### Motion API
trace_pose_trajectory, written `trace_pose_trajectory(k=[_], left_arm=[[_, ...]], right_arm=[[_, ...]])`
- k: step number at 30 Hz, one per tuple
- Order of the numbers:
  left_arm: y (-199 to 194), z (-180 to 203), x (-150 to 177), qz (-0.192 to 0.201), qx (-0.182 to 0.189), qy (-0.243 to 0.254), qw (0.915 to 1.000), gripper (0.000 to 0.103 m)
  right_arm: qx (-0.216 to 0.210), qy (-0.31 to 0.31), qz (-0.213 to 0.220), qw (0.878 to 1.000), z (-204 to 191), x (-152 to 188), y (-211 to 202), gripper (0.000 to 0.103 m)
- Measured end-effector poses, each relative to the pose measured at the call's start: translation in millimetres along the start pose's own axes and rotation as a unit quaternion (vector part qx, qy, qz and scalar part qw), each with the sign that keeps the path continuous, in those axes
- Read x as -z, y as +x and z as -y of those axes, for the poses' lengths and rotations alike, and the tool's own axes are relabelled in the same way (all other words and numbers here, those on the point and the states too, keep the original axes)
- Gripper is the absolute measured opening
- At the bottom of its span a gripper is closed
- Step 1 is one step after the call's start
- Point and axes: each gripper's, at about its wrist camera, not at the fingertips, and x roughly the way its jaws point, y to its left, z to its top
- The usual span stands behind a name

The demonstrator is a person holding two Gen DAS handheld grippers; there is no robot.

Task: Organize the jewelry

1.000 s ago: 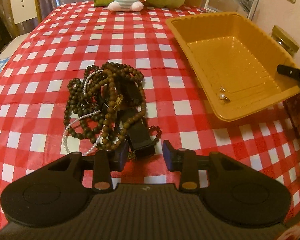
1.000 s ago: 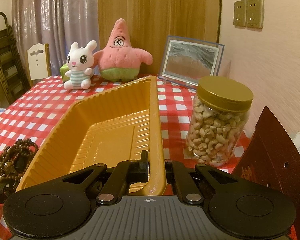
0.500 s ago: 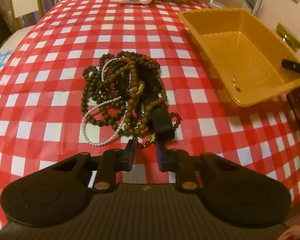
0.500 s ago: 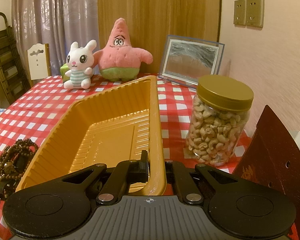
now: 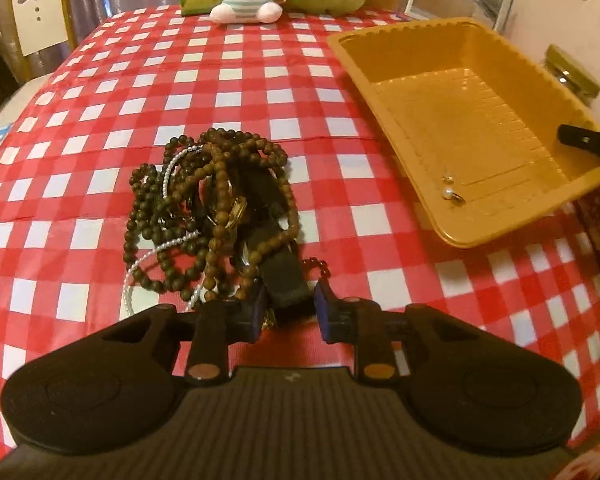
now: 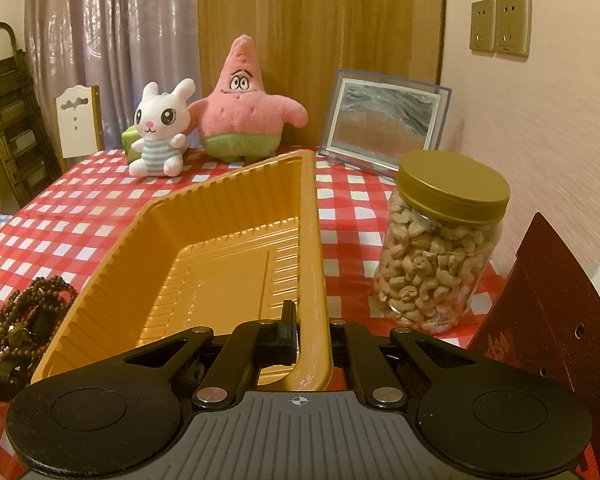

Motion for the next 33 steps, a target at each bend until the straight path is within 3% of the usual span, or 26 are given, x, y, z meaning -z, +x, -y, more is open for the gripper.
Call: trace_pose_trajectory(k=[3,7,9,12,17,22,24,30,33], left_arm=[[-3.5,-7.6,-3.5,0.001,0.025,-0.038,0.999,0.022],[-8.8,-26.8,-6.8,0.007,0.112,-0.112,0.9873,0.019],[-9.2,-22.8,-5.7,0.002,0.141,-0.095,0.9853,0.018],[-10.8,-2.7,1.6,-0.002,0.132,-0.02,0.9911,0.018],[-19.5,4.5,13.5,-0.004,0.131,0.031,0.9909,0.019],[-24.4,-2.6,17.8,0.005,0.077,0.087,0.9932,0.022],[-15.8,-7.1,17.7,-0.001,0.061,0.097,0.9935,0.023],[2.6,-15.1,17.8,-0.007,0.055,0.077,0.9955,0.022],[3.0,-7.4,22.6,0.003,0.039,0.113,0.9929,0.021]], right_arm=[[0.0,0.001,0.0,1.0,-0.6,0.2,-0.7,0.004],[0.0,0.001,0.0,1.0,-0.5,0.2,-0.6,0.004],[0.0,0.001,0.0,1.0,-0.5,0.2,-0.5,0.004],[0.0,0.0,0.0,1.0,-0.9,0.0,-0.7,0.004],[0.0,0.0,-0.001,1.0,-1.3,0.2,-1.1,0.004],[0.001,0.003,-0.002,1.0,-2.3,1.2,-0.5,0.004],[0.001,0.004,-0.002,1.0,-2.2,0.9,0.4,0.004],[0.001,0.001,-0.002,1.0,-3.8,0.5,0.8,0.004],[0.001,0.001,-0.002,1.0,-4.1,0.8,0.9,0.004]])
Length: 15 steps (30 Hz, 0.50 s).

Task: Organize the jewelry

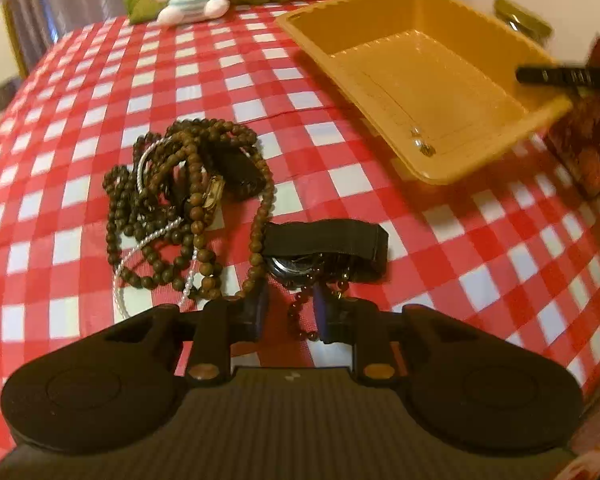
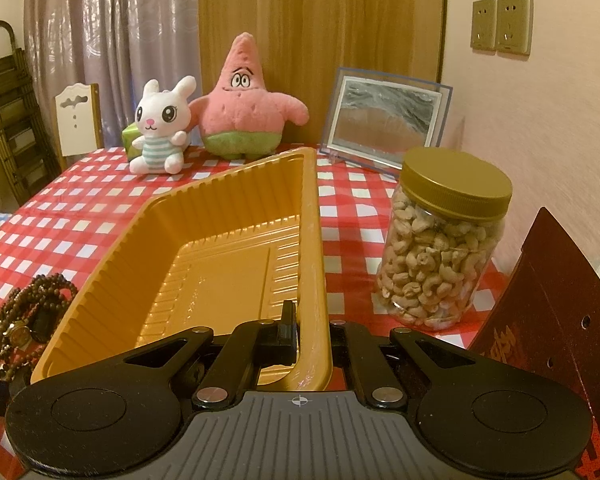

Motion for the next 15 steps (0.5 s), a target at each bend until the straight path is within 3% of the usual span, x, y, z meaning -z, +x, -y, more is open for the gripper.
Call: trace_pose_trajectory(k=[2,6,15], left_arm=[[-0.4,9.5,1.5,0.003,-0.003,0.031,0.9995,0.013],[-0.1,17.3,0.3,-0.001,-0.004,0.045,0.999,0.004],[-18.0,10.7,2.6,-0.01,0.023,0.026,0.9993,0.004]], right_arm=[[0.0,0.001,-0.001,1.0,0.1,0.4,0.4,0.004],[0.0,0.004,-0.003,1.0,0.2,1.0,1.4,0.004],[0.0,0.004,-0.003,1.0,-0.3,2.3,1.3,0.004]])
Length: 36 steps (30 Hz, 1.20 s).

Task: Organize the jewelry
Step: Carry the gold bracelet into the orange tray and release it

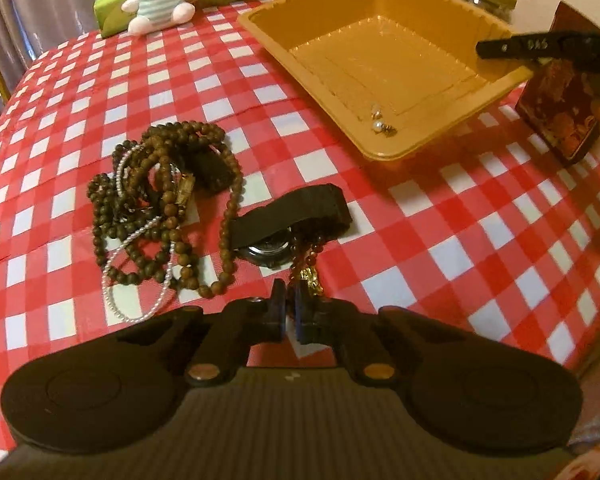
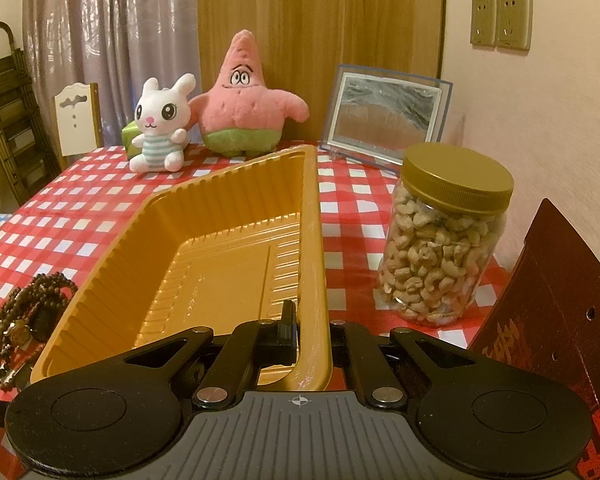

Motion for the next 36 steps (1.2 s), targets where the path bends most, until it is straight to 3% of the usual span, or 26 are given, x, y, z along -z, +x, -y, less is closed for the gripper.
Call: trace_pose_trajectory(k=[13,19,27,36], left_arm=[[-81.5,-25.4,-26.0,0.081,0.01,-0.057,0.995,0.004],[-104.0,-19.7,-47.6,0.127,0.023,-0.058,0.99,0.004],[-94.3,12.3,-77.7,0.159,0.083,-0.044,0.9828,0.004],[-50.6,49.4,-89.1,0.125,0.127,-0.023,0.9838,0.004]], right_arm=[[-0.003,-0.01,0.005,1.0,-5.1,1.6,-3.6,0.004],[0.004,-0.013,0.009,1.0,-9.9,5.4,-10.4,0.004],[0.004,-0.009,0.007,1.0,-13.1,16.2,-25.2,0.004],[0.007,0.0,0.004,1.0,-10.4,21.1,-33.7,0.004]])
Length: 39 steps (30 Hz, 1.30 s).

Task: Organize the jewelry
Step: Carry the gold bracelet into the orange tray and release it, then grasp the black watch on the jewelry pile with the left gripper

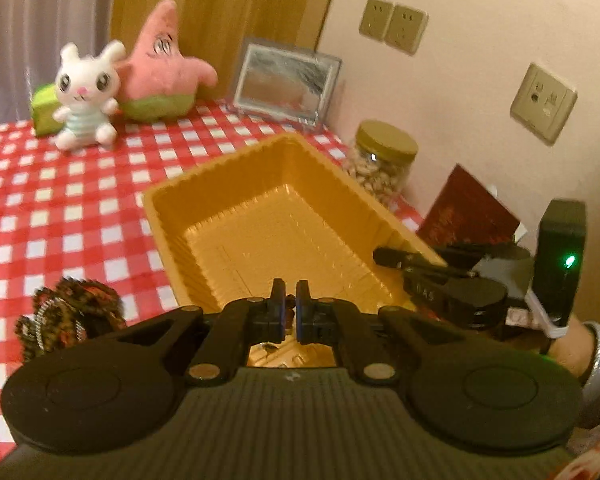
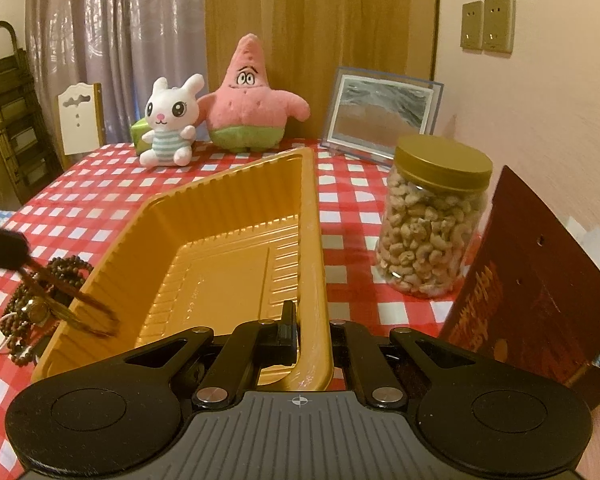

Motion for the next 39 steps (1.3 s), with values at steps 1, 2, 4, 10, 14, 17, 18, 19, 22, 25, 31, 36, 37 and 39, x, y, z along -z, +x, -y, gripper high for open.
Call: trace_pose_trajectory(k=[1,2,4,10,14,17,18,19,22,25,31,36,37,39], left_arm=[[3.4,0.9,3.0,-0.007,0.003,0.0,1.0,0.004],[8.2,1.8,5.4,-0.015,0.007,-0.001,0.9999,0.004],[14.5,2.6,11.6,-0.031,0.009,0.0,0.9995,0.004],[24.9,0.0,22.5,-0.06,0.002,-0.008,0.9982,0.006],[16.6,-4.0,20.0,-0.048,-0.009,-0.013,0.9987,0.02],[6.7,-10.4,18.3,-0.042,-0.025,-0.014,0.9987,0.02],[2.1,-14.2,18.4,-0.04,-0.034,-0.017,0.9985,0.021],[-1.4,-17.8,18.8,-0.04,-0.043,-0.02,0.9981,0.021],[-10.6,-32.9,26.7,-0.044,-0.083,-0.019,0.9954,0.024],[-15.4,-50.0,39.4,-0.062,-0.112,-0.022,0.9915,0.026],[-14.4,-65.0,62.6,-0.082,-0.129,0.007,0.9882,0.03],[-2.2,-57.5,70.9,-0.081,-0.131,0.053,0.9867,0.033],[1.3,-54.1,72.6,-0.08,-0.133,0.067,0.9856,0.034],[8.1,-47.6,76.2,-0.08,-0.138,0.098,0.9823,0.035]], right_arm=[[0.001,0.001,0.0,1.0,0.5,0.4,-0.8,0.004],[0.001,0.002,0.0,1.0,1.1,1.0,-1.8,0.004],[0.002,0.003,0.001,1.0,2.1,1.7,-3.2,0.004],[0.003,0.004,0.0,1.0,1.6,2.7,-4.9,0.004],[0.005,0.003,0.0,1.0,0.6,3.2,-6.1,0.004],[0.007,0.002,0.0,1.0,0.5,3.0,-7.6,0.004],[0.008,0.002,0.001,1.0,0.3,3.0,-8.4,0.004],[0.009,0.002,0.001,1.0,0.4,3.0,-9.0,0.004],[0.013,0.002,0.002,1.0,0.6,3.5,-11.2,0.004],[0.017,0.002,0.002,1.0,0.7,5.1,-13.0,0.004],[0.03,0.004,0.0,1.0,1.2,7.1,-18.6,0.004],[0.04,0.008,-0.002,0.999,-1.9,9.8,-23.3,0.004],[0.041,0.009,-0.003,0.999,-2.0,9.9,-23.7,0.004],[0.043,0.011,-0.003,0.999,-3.7,10.6,-25.2,0.004]])
